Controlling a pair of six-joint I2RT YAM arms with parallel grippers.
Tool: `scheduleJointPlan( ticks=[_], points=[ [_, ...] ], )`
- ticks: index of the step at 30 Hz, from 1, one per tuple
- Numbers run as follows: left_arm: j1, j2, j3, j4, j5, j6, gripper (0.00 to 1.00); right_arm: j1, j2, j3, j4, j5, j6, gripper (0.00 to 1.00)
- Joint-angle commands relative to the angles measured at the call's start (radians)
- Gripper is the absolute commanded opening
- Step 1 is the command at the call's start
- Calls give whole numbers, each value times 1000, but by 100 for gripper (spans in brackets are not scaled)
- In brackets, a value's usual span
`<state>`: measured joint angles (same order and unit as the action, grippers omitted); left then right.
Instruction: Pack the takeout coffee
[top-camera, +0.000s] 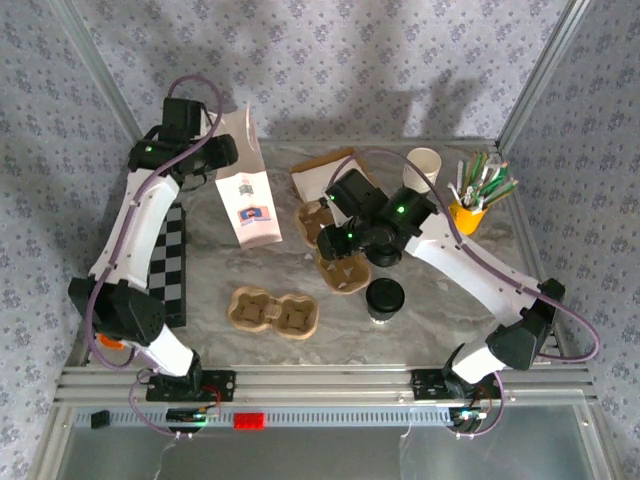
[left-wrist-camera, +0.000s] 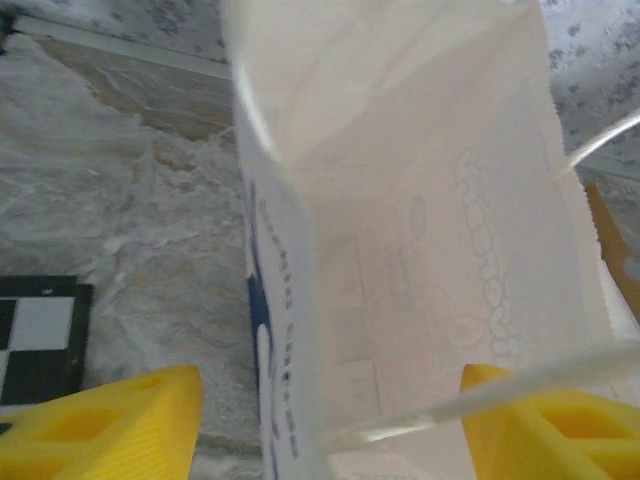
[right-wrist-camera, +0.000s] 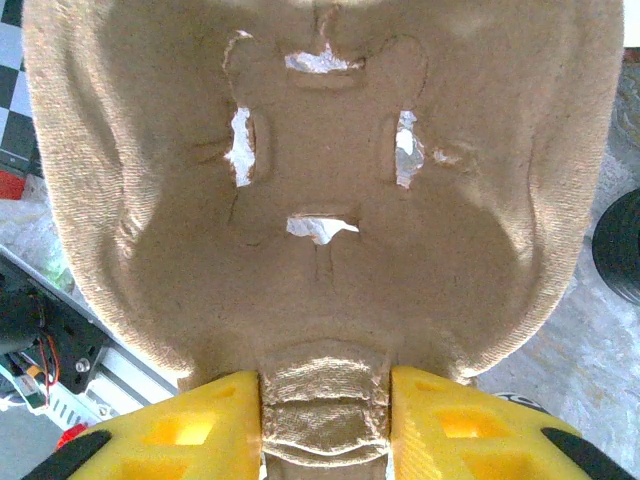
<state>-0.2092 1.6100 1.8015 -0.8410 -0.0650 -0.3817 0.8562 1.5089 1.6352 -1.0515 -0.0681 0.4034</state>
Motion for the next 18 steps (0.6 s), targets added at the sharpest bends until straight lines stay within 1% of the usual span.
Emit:
scheduleJointPlan(
  ticks=[1, 3, 5, 9, 11, 16, 18],
  points=[
    [4, 16, 51, 30, 48, 20, 63, -11, -30, 40, -20, -17, 8, 36],
    [6, 20, 54, 21, 50, 17, 53, -18, -29, 37, -21, -23, 7, 36],
    [5, 14, 44, 19, 48, 9, 46, -22, -30, 38, -25, -24, 7, 36],
    [7, -2, 32, 13, 44, -13, 25, -26, -33, 44, -32, -23, 5, 36],
    [6, -9, 28, 12, 67, -35, 16, -29, -38, 45, -40, -23, 4, 36],
    [4, -52, -9, 43, 166, -122, 5, -48, -66, 41, -69, -7, 16, 36],
    [-10, -74, -18, 49, 177, -154, 1, -59, -80, 34, -80, 1, 20, 36]
  ],
)
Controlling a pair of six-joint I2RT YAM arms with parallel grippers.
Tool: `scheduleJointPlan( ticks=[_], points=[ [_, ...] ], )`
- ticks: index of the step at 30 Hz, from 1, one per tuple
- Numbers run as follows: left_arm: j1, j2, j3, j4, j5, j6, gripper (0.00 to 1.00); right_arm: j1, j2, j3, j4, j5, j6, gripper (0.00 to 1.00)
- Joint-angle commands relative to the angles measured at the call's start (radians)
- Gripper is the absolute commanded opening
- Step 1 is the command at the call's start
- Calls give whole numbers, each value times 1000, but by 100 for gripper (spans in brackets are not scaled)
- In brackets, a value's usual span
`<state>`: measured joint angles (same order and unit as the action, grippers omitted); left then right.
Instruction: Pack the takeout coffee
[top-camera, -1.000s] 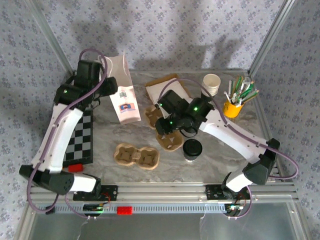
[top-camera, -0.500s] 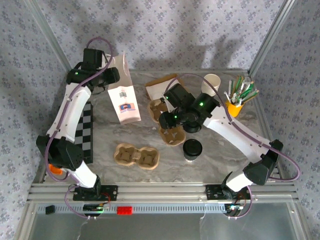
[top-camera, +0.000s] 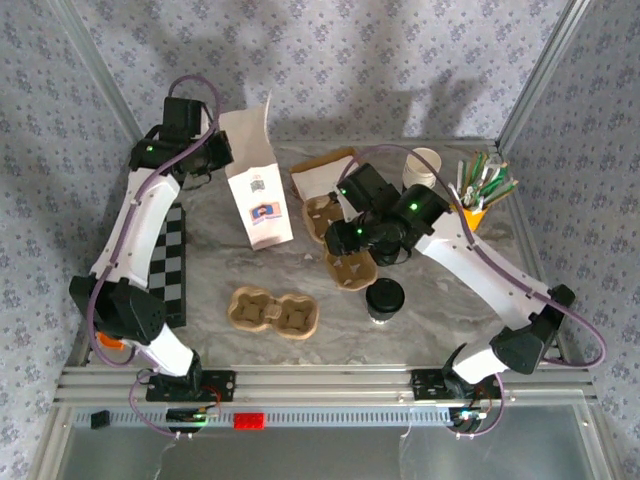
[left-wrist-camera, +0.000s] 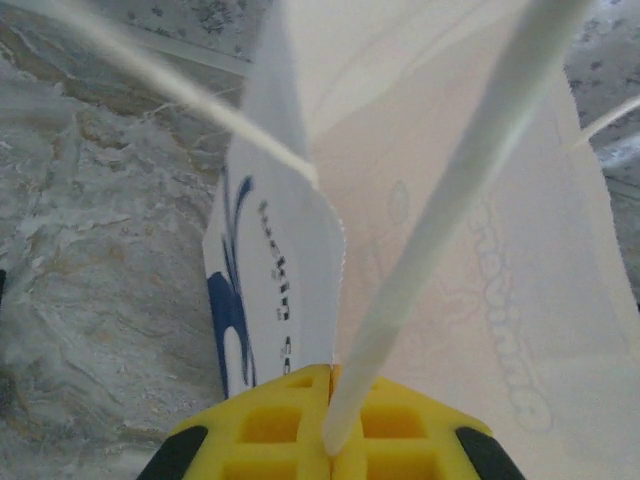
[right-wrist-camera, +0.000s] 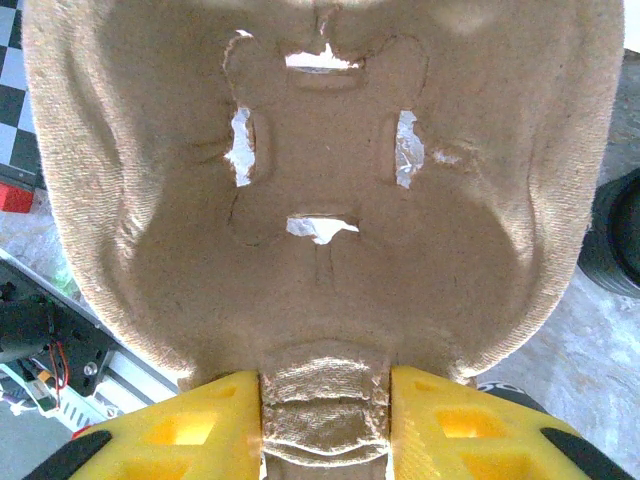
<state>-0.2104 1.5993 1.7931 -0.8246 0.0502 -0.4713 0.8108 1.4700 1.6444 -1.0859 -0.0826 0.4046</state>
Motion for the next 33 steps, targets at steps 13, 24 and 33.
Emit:
scheduleJointPlan(
  ticks=[13, 24, 33],
  points=[
    [-185, -226, -154, 95, -56, -221, 0, -100, -176, -60, -104, 31, 75, 36],
    [-286, -311, -282, 161, -183, -392, 0, -139, -224, -80, -123, 39, 80, 36],
    [-391, -370, -396, 270, -257, -543, 0, -152, -227, -67, -136, 47, 90, 36]
  ],
)
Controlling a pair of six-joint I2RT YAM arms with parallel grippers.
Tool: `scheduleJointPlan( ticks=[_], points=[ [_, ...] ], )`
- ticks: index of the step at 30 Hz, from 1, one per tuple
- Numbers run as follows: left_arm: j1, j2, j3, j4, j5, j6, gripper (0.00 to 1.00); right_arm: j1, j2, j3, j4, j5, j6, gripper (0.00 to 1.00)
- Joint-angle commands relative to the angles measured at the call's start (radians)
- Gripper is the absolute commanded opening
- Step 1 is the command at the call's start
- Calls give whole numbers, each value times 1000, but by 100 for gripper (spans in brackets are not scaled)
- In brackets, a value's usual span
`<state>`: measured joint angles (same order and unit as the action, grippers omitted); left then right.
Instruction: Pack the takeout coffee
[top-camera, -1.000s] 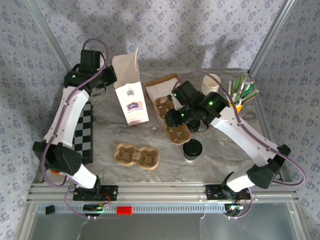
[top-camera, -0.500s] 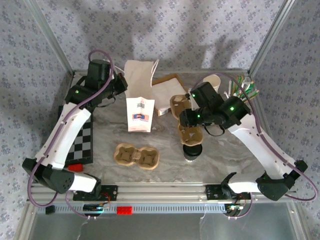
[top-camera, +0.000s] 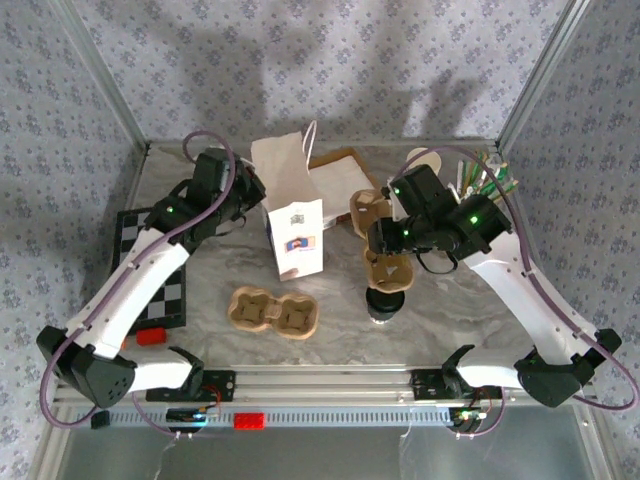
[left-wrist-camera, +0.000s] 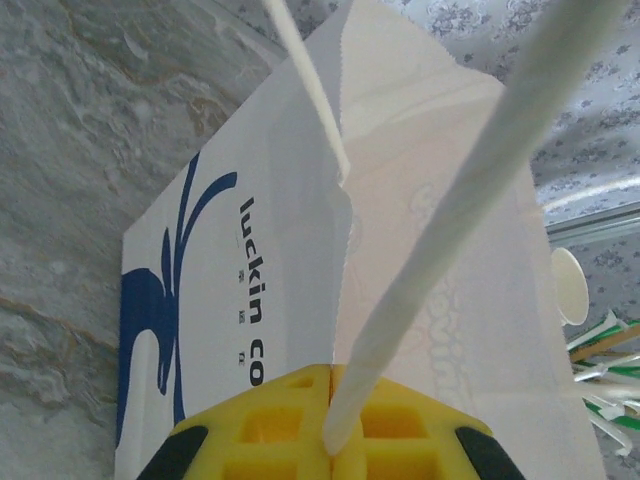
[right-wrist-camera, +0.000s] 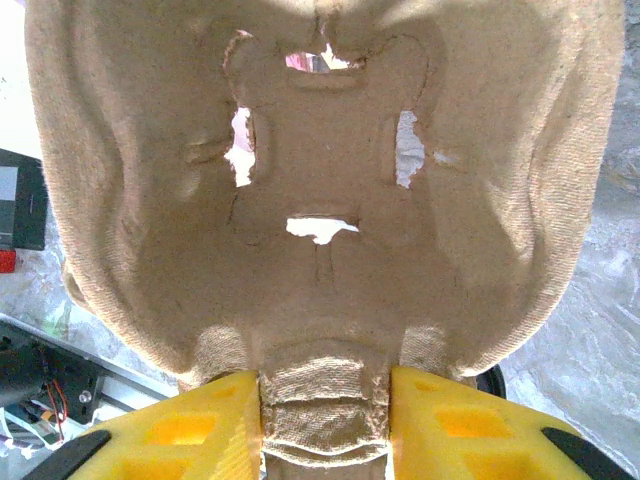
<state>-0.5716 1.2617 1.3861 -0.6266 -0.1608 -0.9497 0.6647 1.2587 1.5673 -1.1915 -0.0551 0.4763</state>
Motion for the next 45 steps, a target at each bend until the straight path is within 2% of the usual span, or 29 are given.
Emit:
scheduleJointPlan(
  ticks=[1, 3, 5, 10, 12, 16, 19, 24, 27, 29, 35, 45],
  points=[
    [-40, -29, 26, 52, -56, -64, 0, -7, -16, 14, -35, 24, 19, 36],
    [-50, -26, 39, 14, -65, -70, 2, -8, -13, 21, -44, 24, 21, 36],
    [-57, -33, 30, 17, -65, -56, 17, -8, -13, 30, -50, 25, 23, 36],
    [-58, -45, 52, -40, -34, -9, 44, -9, -3, 73, -62, 25, 42, 36],
    [-62, -55, 75, -61, -18, 22, 47, -8, 6, 94, -78, 11, 46, 36],
    [-78, -47, 164, -207, -55, 83, 51, -6, 21, 158, -86, 24, 53, 36],
    [-82, -51, 159, -247, -90, 102, 56, 1, 37, 219, -100, 28, 70, 35],
    [-81, 23, 222, -317, -74, 156, 62, 34, 94, 335, -124, 15, 90, 35],
    [-82, 40, 209, -316, -115, 157, 62, 58, 129, 391, -121, 15, 95, 35],
    [-64, 39, 179, -274, -76, 159, 61, 70, 154, 433, -124, 11, 101, 35],
    [-52, 74, 171, -211, -26, 181, 49, 130, 228, 546, -110, 11, 115, 35],
    [-51, 59, 134, -153, -38, 189, 12, 210, 324, 700, -44, -8, 137, 35]
  ],
)
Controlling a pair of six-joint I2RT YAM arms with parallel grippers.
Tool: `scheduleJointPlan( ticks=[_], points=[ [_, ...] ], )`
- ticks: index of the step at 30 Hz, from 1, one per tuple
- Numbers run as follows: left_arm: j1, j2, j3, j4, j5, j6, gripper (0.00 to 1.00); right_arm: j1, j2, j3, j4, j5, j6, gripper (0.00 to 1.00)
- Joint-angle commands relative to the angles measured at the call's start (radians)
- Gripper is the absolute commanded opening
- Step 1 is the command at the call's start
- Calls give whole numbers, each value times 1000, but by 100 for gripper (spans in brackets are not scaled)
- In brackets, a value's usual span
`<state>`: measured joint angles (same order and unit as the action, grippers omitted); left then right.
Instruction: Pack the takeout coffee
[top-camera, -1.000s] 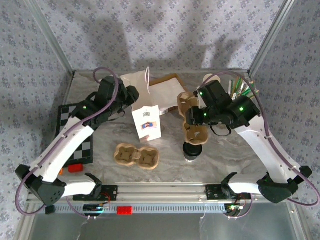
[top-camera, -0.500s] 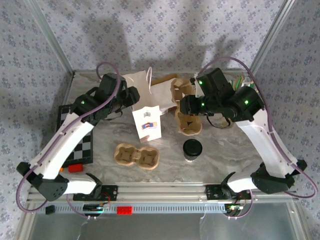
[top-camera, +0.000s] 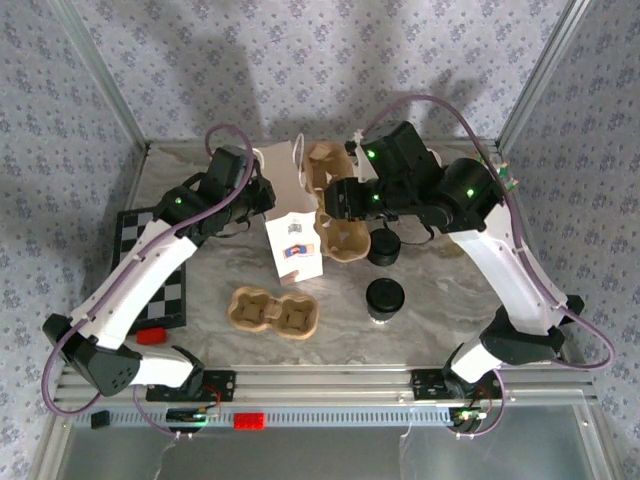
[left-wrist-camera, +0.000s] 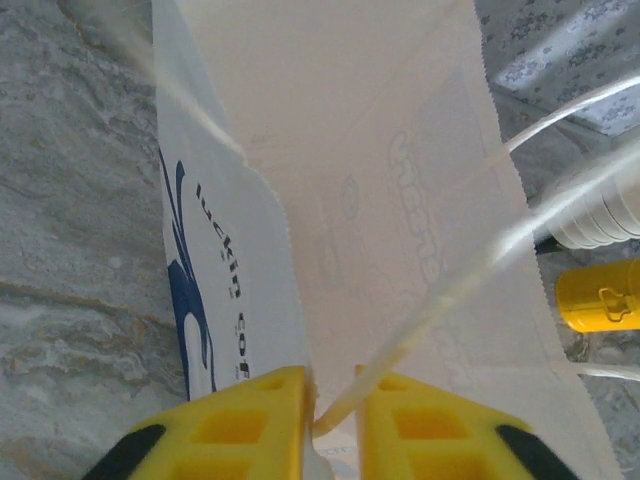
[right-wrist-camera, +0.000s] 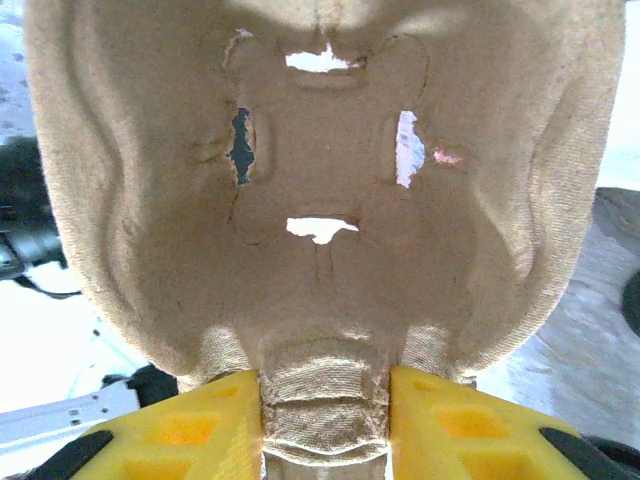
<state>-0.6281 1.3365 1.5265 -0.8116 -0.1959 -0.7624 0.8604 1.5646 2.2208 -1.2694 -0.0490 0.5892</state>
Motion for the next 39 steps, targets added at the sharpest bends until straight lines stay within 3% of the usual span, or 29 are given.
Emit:
scheduleJointPlan(
  ticks=[1, 6, 14, 24, 30, 39],
  points=[
    [7, -24, -16, 43, 3, -10, 9, 19, 21, 44, 54, -28, 31, 35],
    [-2, -82, -92, 126, 44, -71, 0, 37, 56, 77, 108, -59, 61, 35],
    [-54, -156, -151, 193, 30, -163, 0, 24, 133, 130, 153, -111, 73, 35],
    [-152, -152, -152, 138, -79, -248, 0, -42, 170, 123, 150, -113, 67, 35],
    [-190, -190, -204, 209, -105, -314, 0, -76, 193, 131, 162, -124, 50, 35],
    [-222, -192, -216, 213, -79, -339, 0, -86, 270, 207, 118, -108, -17, 35]
  ],
)
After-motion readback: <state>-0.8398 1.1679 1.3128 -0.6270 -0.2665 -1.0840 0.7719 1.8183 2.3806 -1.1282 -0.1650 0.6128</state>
